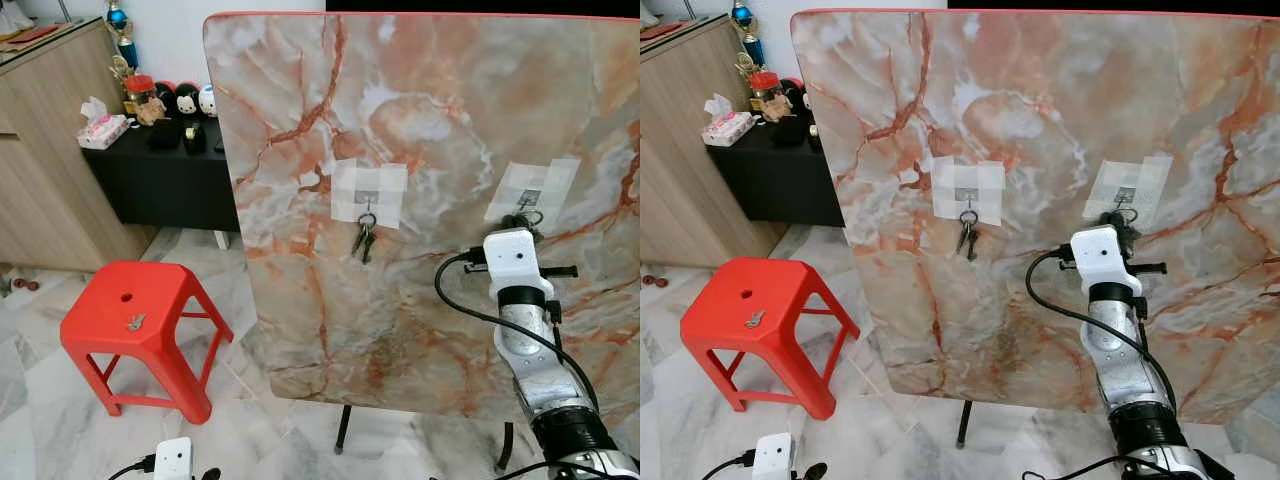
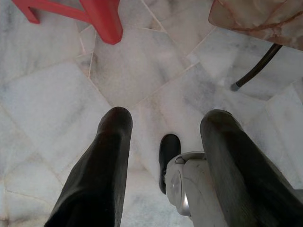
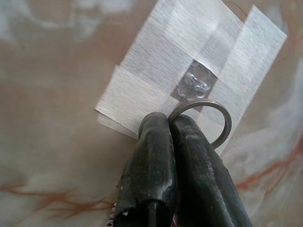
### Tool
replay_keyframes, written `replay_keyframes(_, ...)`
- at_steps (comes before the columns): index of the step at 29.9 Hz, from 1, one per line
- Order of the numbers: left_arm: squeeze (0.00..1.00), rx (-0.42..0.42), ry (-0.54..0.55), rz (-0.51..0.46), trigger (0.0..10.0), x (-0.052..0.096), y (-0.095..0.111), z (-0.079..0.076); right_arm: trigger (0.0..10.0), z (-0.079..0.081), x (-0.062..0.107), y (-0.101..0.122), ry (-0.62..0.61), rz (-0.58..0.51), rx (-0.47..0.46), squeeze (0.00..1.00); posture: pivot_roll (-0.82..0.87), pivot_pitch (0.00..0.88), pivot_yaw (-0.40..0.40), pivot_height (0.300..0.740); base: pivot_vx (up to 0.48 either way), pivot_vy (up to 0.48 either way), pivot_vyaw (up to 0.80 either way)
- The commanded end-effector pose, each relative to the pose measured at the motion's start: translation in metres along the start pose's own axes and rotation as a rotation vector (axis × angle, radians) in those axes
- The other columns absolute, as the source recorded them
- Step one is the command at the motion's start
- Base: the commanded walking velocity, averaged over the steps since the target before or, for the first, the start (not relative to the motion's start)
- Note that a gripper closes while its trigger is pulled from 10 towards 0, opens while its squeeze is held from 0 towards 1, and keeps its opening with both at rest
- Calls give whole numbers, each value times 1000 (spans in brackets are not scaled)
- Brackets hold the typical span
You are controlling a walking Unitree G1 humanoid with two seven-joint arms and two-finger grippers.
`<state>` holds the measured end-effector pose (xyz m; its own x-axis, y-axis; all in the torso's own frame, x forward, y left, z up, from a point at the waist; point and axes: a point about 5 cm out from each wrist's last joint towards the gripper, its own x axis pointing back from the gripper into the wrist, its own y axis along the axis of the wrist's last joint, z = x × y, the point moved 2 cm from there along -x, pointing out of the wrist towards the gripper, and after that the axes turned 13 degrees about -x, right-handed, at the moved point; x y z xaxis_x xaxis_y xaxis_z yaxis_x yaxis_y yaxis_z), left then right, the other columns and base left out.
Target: Hang keys on a hook
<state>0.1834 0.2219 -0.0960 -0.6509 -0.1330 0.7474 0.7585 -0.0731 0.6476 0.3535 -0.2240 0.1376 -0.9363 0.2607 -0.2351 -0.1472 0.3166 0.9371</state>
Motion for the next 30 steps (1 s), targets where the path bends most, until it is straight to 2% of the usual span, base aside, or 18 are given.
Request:
replay_keyframes(1, 0, 11, 5, 21, 10000, 1, -5, 2, 10000, -1, -4, 7, -9, -16, -32, 0, 93, 0, -2, 740, 0, 0, 0)
replay_keyframes(5, 0, 10, 5, 21, 10000, 1, -5, 2, 10000, 1, -4, 7, 5, -7, -34, 0, 94, 0, -1, 740, 0, 0, 0)
replay_keyframes(10, 0, 10, 6, 21, 10000, 1, -5, 3, 10000, 13, -2, 4, 71, 21, -46, 0, 96, 0, -1, 740, 0, 0, 0)
replay_keyframes(30, 0, 6, 4, 22, 10000, 1, -5, 3, 10000, 9, -5, 9, 50, 1, -61, 0, 95, 0, 0, 740, 0, 0, 0)
